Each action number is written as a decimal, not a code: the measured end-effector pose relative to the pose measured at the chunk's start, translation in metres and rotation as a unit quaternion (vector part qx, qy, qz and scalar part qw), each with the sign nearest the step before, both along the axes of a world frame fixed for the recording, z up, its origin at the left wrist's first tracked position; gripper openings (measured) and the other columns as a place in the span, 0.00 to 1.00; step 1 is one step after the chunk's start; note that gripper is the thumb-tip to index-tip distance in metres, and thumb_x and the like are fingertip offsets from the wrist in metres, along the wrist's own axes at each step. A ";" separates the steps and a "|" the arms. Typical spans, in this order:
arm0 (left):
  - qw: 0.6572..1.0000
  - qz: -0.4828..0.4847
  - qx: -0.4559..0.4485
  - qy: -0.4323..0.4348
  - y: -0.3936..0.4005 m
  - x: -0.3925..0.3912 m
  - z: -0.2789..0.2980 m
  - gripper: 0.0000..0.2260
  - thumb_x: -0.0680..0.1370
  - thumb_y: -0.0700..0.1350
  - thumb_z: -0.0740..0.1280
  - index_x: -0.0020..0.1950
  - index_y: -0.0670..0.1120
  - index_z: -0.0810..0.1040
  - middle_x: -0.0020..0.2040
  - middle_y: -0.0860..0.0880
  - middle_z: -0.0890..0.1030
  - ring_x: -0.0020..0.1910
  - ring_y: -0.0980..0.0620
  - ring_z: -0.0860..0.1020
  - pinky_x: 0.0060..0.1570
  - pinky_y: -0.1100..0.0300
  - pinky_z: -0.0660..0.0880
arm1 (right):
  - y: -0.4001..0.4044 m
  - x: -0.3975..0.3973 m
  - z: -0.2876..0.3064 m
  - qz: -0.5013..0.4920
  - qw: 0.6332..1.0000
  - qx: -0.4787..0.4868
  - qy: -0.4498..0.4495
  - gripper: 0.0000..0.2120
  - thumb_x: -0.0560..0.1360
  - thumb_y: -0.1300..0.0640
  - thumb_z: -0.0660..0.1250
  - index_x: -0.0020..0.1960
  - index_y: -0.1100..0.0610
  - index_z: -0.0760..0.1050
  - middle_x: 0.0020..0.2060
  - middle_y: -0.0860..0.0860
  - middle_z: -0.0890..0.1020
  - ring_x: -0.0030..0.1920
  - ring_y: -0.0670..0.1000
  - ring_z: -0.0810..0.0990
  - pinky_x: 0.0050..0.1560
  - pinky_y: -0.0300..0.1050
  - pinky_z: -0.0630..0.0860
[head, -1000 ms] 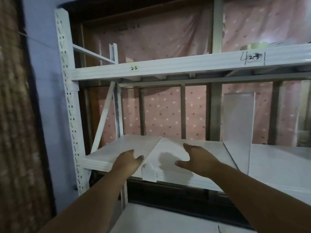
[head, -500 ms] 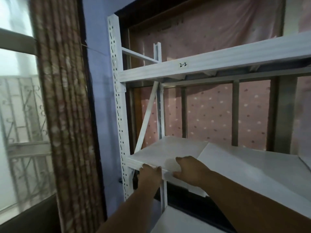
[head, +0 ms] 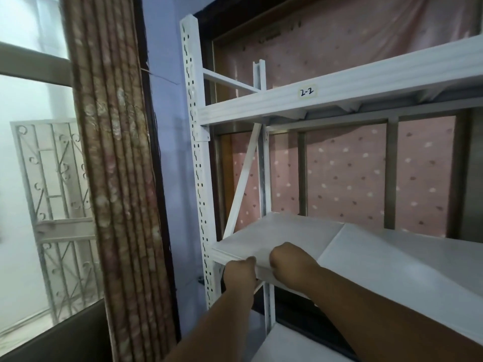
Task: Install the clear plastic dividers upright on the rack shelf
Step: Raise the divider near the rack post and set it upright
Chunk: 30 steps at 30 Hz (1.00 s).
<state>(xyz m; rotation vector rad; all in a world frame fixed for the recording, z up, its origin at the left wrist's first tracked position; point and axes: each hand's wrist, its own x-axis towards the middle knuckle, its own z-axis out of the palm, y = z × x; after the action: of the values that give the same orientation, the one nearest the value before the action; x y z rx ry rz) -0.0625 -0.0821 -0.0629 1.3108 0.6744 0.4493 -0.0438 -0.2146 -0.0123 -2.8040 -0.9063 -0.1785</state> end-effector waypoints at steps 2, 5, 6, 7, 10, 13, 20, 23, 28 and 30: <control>0.999 0.014 0.003 -0.039 0.001 0.002 0.005 0.08 0.79 0.37 0.71 0.55 0.33 0.81 0.45 0.40 0.83 0.42 0.43 0.80 0.32 0.59 0.73 | 0.000 -0.003 0.000 0.013 1.000 0.027 -0.002 0.13 0.78 0.65 0.64 0.59 0.64 0.82 0.55 0.60 0.83 0.55 0.58 0.81 0.57 0.45 0.76; 0.989 -0.008 -0.050 -0.140 -0.006 0.005 0.019 0.14 0.79 0.31 0.65 0.65 0.35 0.76 0.55 0.35 0.83 0.48 0.38 0.84 0.40 0.53 0.83 | -0.005 -0.004 0.007 0.021 0.997 0.076 -0.009 0.12 0.78 0.62 0.64 0.57 0.62 0.83 0.53 0.58 0.85 0.54 0.57 0.82 0.56 0.44 0.76; 0.981 -0.021 -0.077 -0.178 -0.009 0.006 0.025 0.16 0.80 0.30 0.64 0.67 0.38 0.74 0.58 0.36 0.82 0.52 0.36 0.85 0.41 0.47 0.85 | -0.008 -0.003 0.010 0.024 0.996 0.091 -0.010 0.11 0.78 0.61 0.65 0.56 0.61 0.83 0.52 0.58 0.85 0.53 0.56 0.82 0.54 0.43 0.76; 0.973 -0.038 -0.092 -0.208 -0.011 0.006 0.030 0.18 0.80 0.29 0.64 0.69 0.42 0.71 0.61 0.37 0.81 0.54 0.34 0.85 0.43 0.42 0.86 | -0.012 -0.003 0.012 0.027 0.994 0.105 -0.012 0.10 0.78 0.60 0.66 0.56 0.61 0.83 0.52 0.57 0.85 0.53 0.56 0.82 0.52 0.42 0.75; 0.958 -0.115 -0.083 -0.251 -0.021 0.010 0.051 0.26 0.77 0.30 0.69 0.71 0.51 0.71 0.63 0.40 0.82 0.54 0.35 0.87 0.44 0.37 0.85 | -0.032 0.001 0.019 0.026 0.987 0.157 -0.031 0.11 0.75 0.59 0.70 0.56 0.60 0.83 0.52 0.55 0.85 0.53 0.55 0.82 0.47 0.40 0.72; 0.943 -0.185 -0.051 -0.273 -0.034 0.013 0.075 0.27 0.75 0.32 0.74 0.67 0.57 0.75 0.63 0.42 0.83 0.53 0.37 0.88 0.43 0.37 0.85 | -0.052 0.008 0.023 0.018 0.977 0.204 -0.050 0.13 0.73 0.56 0.73 0.55 0.60 0.82 0.50 0.54 0.84 0.53 0.55 0.82 0.44 0.40 0.69; 0.913 -0.278 0.136 -0.267 -0.088 0.008 0.114 0.35 0.75 0.34 0.72 0.55 0.80 0.75 0.60 0.53 0.84 0.61 0.42 0.84 0.48 0.37 0.86 | -0.096 0.016 0.026 -0.012 0.962 0.272 -0.026 0.10 0.72 0.51 0.76 0.46 0.57 0.81 0.36 0.46 0.79 0.38 0.47 0.77 0.39 0.36 0.70; 0.909 -0.294 0.164 -0.245 -0.102 0.007 0.117 0.38 0.78 0.30 0.68 0.60 0.78 0.70 0.68 0.54 0.80 0.67 0.41 0.79 0.55 0.33 0.83 | -0.109 0.013 0.021 -0.009 0.959 0.279 -0.047 0.15 0.72 0.52 0.75 0.34 0.47 0.70 0.29 0.43 0.72 0.31 0.41 0.71 0.32 0.32 0.67; 0.897 -0.304 0.218 -0.236 -0.113 0.005 0.122 0.39 0.80 0.31 0.68 0.79 0.67 0.63 0.63 0.61 0.79 0.68 0.45 0.79 0.58 0.35 0.82 | -0.117 0.011 0.016 -0.018 0.952 0.300 -0.057 0.15 0.73 0.51 0.74 0.38 0.54 0.69 0.32 0.49 0.73 0.31 0.45 0.69 0.32 0.36 0.63; 0.898 -0.307 0.216 -0.231 -0.113 0.006 0.126 0.40 0.80 0.31 0.67 0.80 0.67 0.62 0.64 0.60 0.79 0.66 0.45 0.80 0.56 0.35 0.84 | -0.117 0.011 0.016 -0.020 0.946 0.318 -0.054 0.16 0.73 0.51 0.73 0.38 0.56 0.69 0.31 0.50 0.71 0.30 0.47 0.67 0.33 0.39 0.63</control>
<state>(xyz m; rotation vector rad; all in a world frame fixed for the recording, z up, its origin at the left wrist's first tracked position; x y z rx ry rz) -0.0566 -0.1956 0.0631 1.6674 -0.2686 0.3758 -0.0332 -0.3312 0.0040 -2.2232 -0.6571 -0.5299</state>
